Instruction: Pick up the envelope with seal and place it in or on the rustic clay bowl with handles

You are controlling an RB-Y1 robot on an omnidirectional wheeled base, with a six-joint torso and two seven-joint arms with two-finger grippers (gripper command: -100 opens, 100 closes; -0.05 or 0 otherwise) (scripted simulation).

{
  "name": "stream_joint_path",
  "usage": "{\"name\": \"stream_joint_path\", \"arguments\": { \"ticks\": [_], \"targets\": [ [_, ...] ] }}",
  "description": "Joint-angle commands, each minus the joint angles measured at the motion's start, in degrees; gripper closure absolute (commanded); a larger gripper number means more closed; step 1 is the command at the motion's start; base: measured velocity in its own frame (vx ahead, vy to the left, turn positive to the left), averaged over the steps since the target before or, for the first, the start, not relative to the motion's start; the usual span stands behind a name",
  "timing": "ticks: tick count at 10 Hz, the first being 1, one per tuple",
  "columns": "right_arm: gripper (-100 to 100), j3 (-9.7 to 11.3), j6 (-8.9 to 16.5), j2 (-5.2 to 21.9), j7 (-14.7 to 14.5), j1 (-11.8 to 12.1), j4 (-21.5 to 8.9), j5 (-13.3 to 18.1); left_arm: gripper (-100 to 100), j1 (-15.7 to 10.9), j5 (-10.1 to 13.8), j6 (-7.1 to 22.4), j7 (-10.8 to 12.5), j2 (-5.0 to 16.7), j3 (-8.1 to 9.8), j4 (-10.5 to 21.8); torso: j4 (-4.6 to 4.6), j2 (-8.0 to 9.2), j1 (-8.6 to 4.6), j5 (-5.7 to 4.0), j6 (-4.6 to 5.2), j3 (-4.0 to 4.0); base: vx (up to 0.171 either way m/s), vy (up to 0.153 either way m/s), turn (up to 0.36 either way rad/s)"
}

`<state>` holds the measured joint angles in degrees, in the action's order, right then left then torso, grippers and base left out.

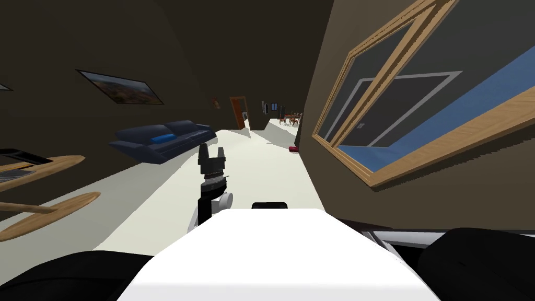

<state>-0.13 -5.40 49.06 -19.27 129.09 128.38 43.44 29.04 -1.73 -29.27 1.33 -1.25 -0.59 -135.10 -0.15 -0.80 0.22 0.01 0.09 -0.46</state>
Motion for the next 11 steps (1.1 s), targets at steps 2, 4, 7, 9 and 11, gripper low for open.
{"name": "stream_joint_path", "arguments": {
  "ticks": [2, 4, 7, 9, 11],
  "targets": [
    [-100, 0.1, -4.6, -2.1, -2.7, -1.7, -4.7, -0.7, 0, 0.0, 0.0, 0.0, 0.0, 0.0, 0.01, 0.0, -0.03, -0.1, -0.03, 0.01, 0.03, -0.06, 0.055, 0.021, 0.111],
    [-100, 0.1, -5.2, -2.1, -2.7, -1.7, -8.7, -0.7, 0, 0.0, 0.0, 0.0, 0.0, 0.0, 0.01, 0.0, -0.02, -0.02, -0.18, -0.02, 0.05, -0.02, 0.01, -0.007, -0.02],
    [-100, -0.5, -10.6, -6.5, -6.8, -4.4, -14.7, -2.1, 0, 0.0, 0.0, 0.0, 0.0, 0.0, 0.01, 0.0, -0.04, -0.1, -0.05, 0.01, 0.03, -0.07, 0.045, 0.029, 0.14],
    [-100, -0.5, -12.9, -6.5, -6.8, -4.4, -18.1, -2.1, 0, 0.0, 0.0, 0.0, 0.0, 0.0, 0.01, 0.0, -0.02, 0.0, -0.17, -0.02, 0.04, -0.02, 0.008, -0.004, -0.01],
    [-100, -1.1, -16.1, -9.6, -9.8, -7.0, -22.1, -3.5, 0, 0.0, 0.0, 0.0, 0.0, 0.0, 0.01, 0.0, 0.01, 0.09, -0.15, -0.01, 0.05, 0.04, 0.017, 0.016, 0.077]
  ]
}}
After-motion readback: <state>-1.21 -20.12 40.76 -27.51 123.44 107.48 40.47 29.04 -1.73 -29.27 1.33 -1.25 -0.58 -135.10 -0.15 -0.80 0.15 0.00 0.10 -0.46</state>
